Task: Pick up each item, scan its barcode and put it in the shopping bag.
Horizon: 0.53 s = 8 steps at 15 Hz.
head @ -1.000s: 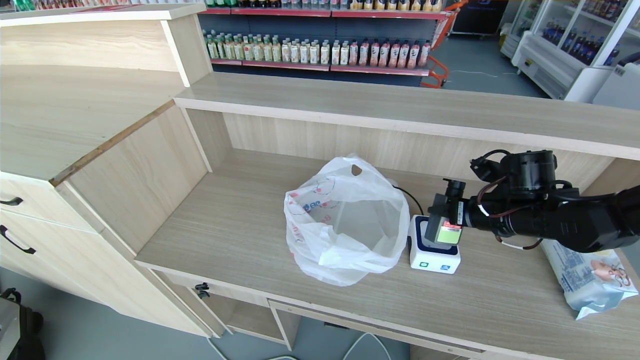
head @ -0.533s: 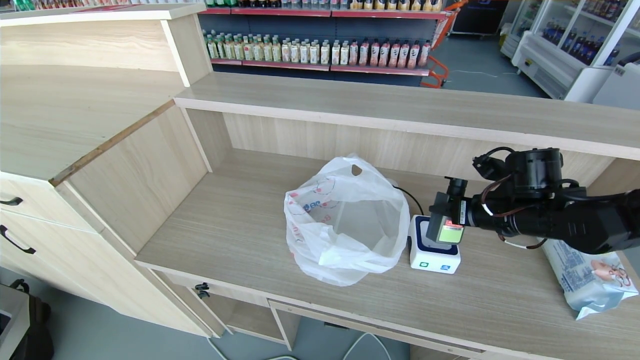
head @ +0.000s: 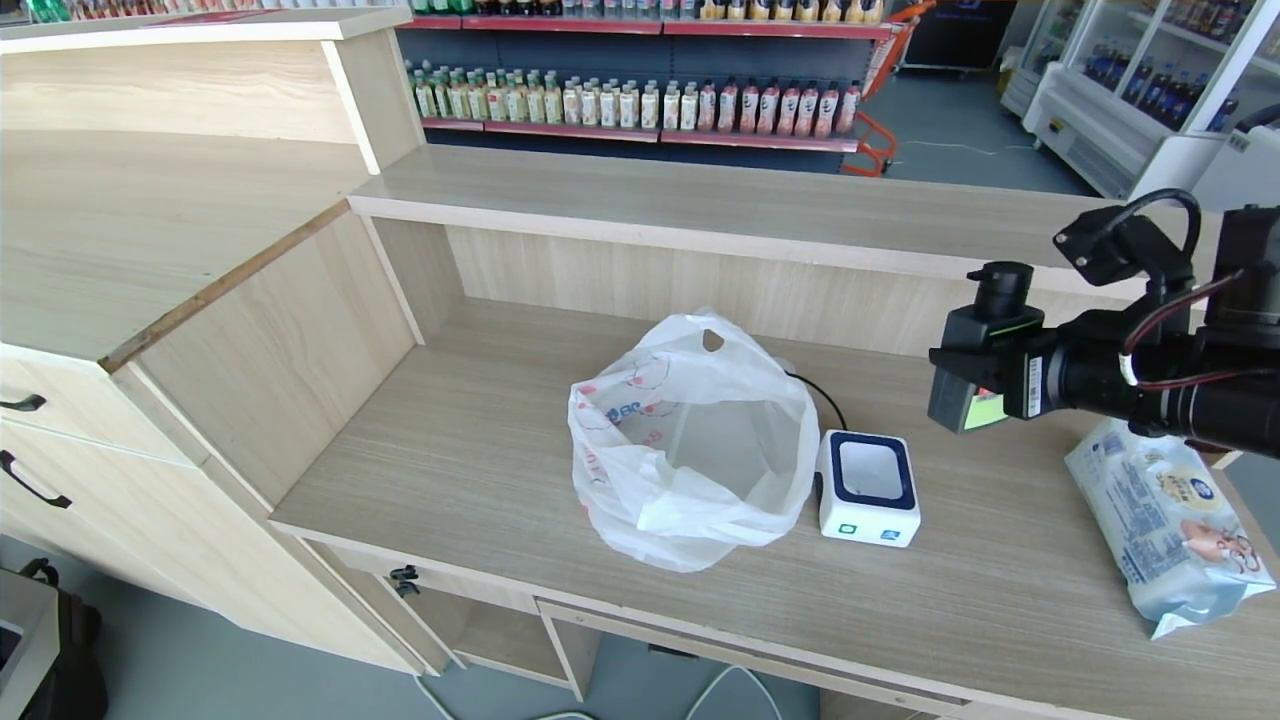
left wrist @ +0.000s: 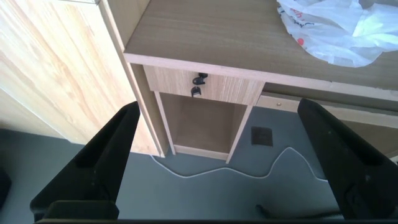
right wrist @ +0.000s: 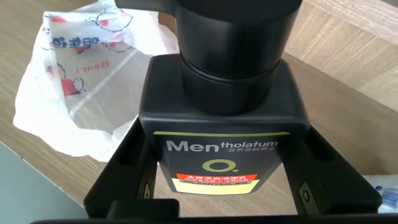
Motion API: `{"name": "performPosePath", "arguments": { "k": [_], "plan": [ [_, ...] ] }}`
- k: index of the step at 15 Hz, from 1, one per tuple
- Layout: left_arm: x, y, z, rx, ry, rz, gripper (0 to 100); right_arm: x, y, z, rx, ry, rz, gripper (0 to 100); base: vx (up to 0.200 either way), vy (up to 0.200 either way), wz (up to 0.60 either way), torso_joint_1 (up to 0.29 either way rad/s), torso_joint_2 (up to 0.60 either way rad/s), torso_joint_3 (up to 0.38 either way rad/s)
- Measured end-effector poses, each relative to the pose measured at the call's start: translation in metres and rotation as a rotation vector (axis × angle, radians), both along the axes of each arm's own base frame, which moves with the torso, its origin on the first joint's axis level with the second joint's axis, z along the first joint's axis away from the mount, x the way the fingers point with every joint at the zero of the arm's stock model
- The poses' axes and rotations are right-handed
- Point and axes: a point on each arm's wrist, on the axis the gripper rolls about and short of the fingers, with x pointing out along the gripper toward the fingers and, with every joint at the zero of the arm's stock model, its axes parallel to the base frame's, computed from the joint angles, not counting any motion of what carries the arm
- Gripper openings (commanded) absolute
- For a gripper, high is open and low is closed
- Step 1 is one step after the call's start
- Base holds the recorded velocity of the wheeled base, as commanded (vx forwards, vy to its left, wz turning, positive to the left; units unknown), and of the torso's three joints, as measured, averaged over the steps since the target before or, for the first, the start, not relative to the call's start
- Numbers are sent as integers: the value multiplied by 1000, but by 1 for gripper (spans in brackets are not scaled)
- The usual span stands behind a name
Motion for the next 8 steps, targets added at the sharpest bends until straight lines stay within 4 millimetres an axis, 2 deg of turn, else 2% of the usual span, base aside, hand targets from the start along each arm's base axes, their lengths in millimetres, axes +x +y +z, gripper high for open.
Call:
{"name": "performPosePath", "arguments": {
  "k": [2, 6, 8],
  "plan": [
    [0, 0, 0, 0, 0, 0, 100, -12, -4, 6, -66, -57, 9, 0, 0, 0, 600, -71, 176, 122],
    [0, 0, 0, 0, 1, 0, 100, -23, -7, 10, -70, -102, 7, 0, 0, 0, 600, -140, 372, 229],
    [0, 0, 0, 0, 0, 0, 100, -21, -10, 8, -65, -93, -4, 0, 0, 0, 0, -102, 271, 171]
  ]
}}
